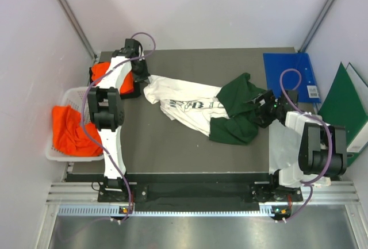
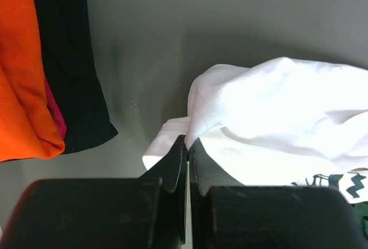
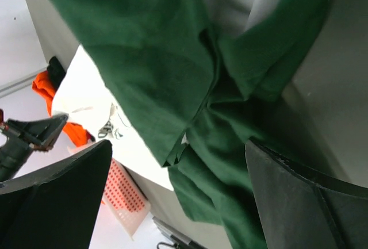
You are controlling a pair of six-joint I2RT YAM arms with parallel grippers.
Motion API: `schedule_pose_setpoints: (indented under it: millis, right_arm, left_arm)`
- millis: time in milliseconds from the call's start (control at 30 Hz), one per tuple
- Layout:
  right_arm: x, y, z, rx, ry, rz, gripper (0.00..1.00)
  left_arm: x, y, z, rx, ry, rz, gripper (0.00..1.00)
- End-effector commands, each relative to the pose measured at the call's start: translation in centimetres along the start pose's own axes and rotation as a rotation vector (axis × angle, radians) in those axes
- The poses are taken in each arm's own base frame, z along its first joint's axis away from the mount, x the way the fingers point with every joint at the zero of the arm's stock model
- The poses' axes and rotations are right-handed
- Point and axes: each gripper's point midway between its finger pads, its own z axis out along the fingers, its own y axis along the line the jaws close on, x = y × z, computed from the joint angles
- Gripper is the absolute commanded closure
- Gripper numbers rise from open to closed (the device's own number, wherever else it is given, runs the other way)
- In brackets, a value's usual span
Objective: Fold and stack the t-shirts
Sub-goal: Flatten out the tshirt
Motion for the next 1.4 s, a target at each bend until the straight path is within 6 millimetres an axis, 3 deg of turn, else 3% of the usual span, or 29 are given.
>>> schedule_pose_setpoints:
  millis: [0,233,533,700,1000,1200,1267,1367]
  right_arm:
    - [-1.8,1.6,0.7,-0.055,-0.081,-0.043,0.03]
    - [-2.6,3.4,1.3,-0.106,-0.106,-0.064,0.07]
    - [-2.4,4.5,2.6,-0.139,-0.09,-0.069,0.13]
    - [-2.8,6.2,3.0,-0.198,-0.108,-0.057,0.33]
    - [-1.7,9.9,2.2,-0.258,-0.082,-0.131,0.57]
    - [-2.2,8.5,4.0,-0.18,-0.074,-0.159,0.57]
    - [-1.0,8.8,4.7,-0.165,-0.047,-0.197,0.57]
    - [-0.8,8.8,5.3,-0.146,-0.037,-0.22,0.8]
  left_arm:
    - [-0.4,-0.4,-0.5,0.007,-0.032,0.019,1.0]
    - [-0.2,-0.2,-0.7,0.001,-0.031,0.019,1.0]
    - [0.1,0.0,-0.9,-0.008,-0.029,0.013,1.0]
    - [0.5,0.0,-0.6,-0.01,-0.018,0.018,1.0]
    - [0.7,0.0,-0.6,-0.012,-0.009,0.018,1.0]
    - [1.2,0.2,-0.2,-0.015,0.014,0.018,1.0]
    - [1.1,0.2,-0.3,-0.018,0.012,0.02,1.0]
    - [1.0,0.2,-0.4,-0.021,0.008,0.023,1.0]
